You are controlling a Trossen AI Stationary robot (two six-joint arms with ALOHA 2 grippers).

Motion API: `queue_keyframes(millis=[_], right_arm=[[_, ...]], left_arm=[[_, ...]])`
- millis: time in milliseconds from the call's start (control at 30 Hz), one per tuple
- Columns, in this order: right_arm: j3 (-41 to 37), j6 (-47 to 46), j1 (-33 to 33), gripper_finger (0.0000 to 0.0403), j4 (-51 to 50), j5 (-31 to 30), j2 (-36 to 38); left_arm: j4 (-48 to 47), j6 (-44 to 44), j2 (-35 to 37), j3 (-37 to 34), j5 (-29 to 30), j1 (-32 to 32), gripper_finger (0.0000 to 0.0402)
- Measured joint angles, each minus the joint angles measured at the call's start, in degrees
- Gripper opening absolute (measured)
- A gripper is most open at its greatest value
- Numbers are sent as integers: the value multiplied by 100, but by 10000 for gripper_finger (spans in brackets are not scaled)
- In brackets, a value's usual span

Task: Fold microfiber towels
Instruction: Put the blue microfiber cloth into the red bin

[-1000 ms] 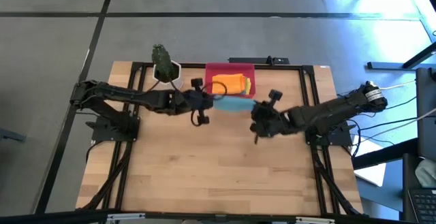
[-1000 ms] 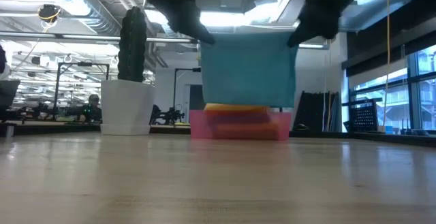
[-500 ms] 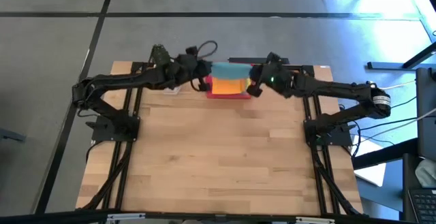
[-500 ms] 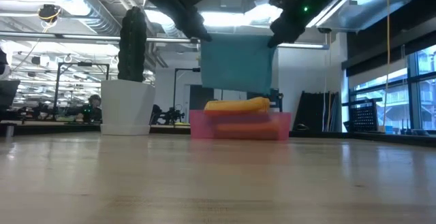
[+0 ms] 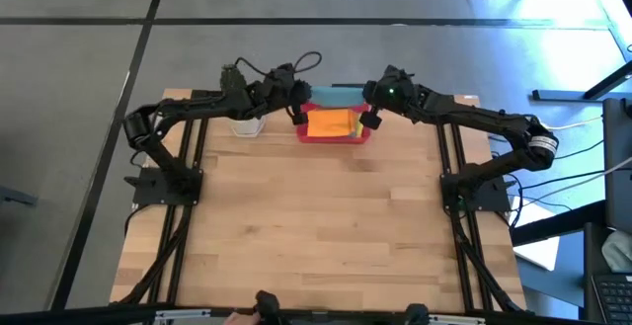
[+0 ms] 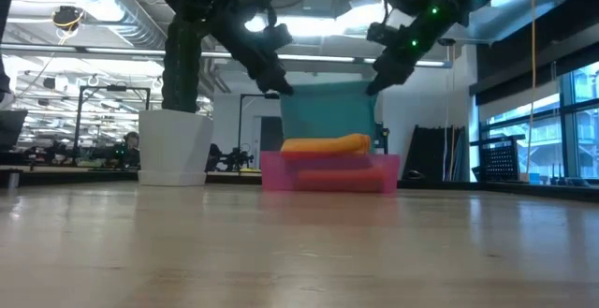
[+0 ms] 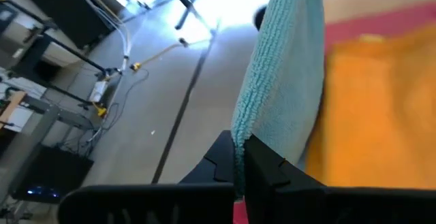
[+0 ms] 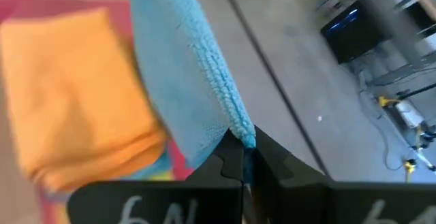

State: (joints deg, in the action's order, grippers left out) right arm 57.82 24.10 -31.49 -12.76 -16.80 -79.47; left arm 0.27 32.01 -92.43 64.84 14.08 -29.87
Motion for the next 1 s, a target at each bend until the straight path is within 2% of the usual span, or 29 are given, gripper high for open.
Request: queue_keyframes(millis=[367,533,633,800,933,1000], right_arm=[[-13,-196,666,6,-958,232,-115],[-15,-312,774,14,-1107,954,-254],[-13,-481,772,38,-1165,1261,-455],[-13,-479,772,93,-1175,1309,-775],[-13,-485,776,146,-1299,1324,-793],[-13,-538,776,171,-1515,1322,-722]], left_arm=[[-1038,158,-21,-44,96,664,0],[-1188,154,-23,-195,-213,828,2],[-1167,152,-24,-274,-482,856,13],[-1000,189,-25,-299,-535,940,47],[-1331,418,-25,-299,-531,1037,80],[-1604,453,8,-299,-335,1095,95]])
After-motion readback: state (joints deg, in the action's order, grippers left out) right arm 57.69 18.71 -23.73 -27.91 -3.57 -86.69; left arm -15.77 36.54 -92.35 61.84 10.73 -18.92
